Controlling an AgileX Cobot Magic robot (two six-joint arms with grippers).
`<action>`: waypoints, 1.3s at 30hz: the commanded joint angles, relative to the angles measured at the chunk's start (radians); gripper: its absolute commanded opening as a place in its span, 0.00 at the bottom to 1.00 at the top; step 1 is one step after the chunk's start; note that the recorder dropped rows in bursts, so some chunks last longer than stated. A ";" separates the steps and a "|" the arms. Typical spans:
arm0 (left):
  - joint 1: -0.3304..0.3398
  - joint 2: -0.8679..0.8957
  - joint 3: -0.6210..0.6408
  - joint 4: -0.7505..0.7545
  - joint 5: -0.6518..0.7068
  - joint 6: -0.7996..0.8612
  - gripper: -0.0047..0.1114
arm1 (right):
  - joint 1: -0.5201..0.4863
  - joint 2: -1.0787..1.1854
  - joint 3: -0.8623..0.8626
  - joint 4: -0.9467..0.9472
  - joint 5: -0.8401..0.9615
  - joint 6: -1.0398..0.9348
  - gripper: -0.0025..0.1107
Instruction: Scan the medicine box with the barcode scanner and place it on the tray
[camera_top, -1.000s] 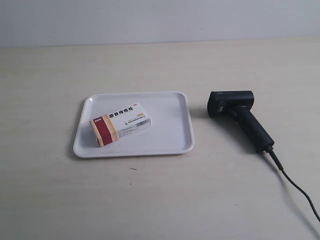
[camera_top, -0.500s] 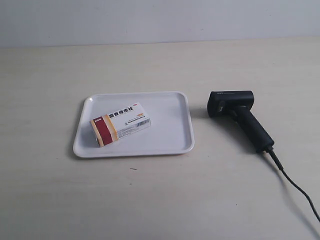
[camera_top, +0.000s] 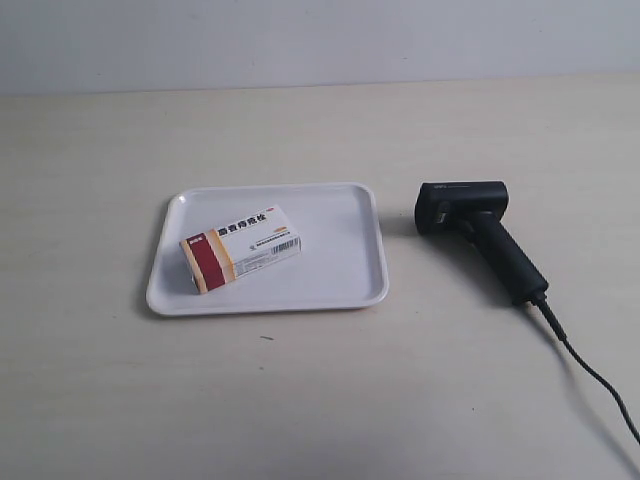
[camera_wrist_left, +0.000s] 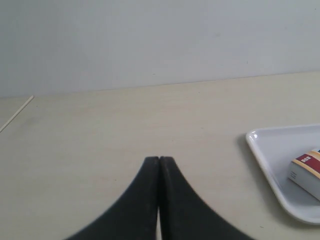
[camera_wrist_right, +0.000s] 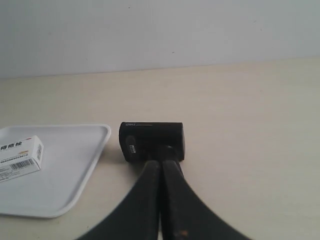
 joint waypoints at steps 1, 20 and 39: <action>0.001 -0.006 -0.001 -0.006 -0.001 0.000 0.05 | -0.006 -0.038 0.005 0.000 -0.018 -0.003 0.02; 0.001 -0.006 -0.001 -0.006 -0.001 0.000 0.05 | -0.323 -0.436 0.005 -0.005 0.200 -0.005 0.02; 0.001 -0.006 -0.001 -0.007 -0.001 0.000 0.05 | -0.323 -0.436 0.005 -0.005 0.206 -0.003 0.02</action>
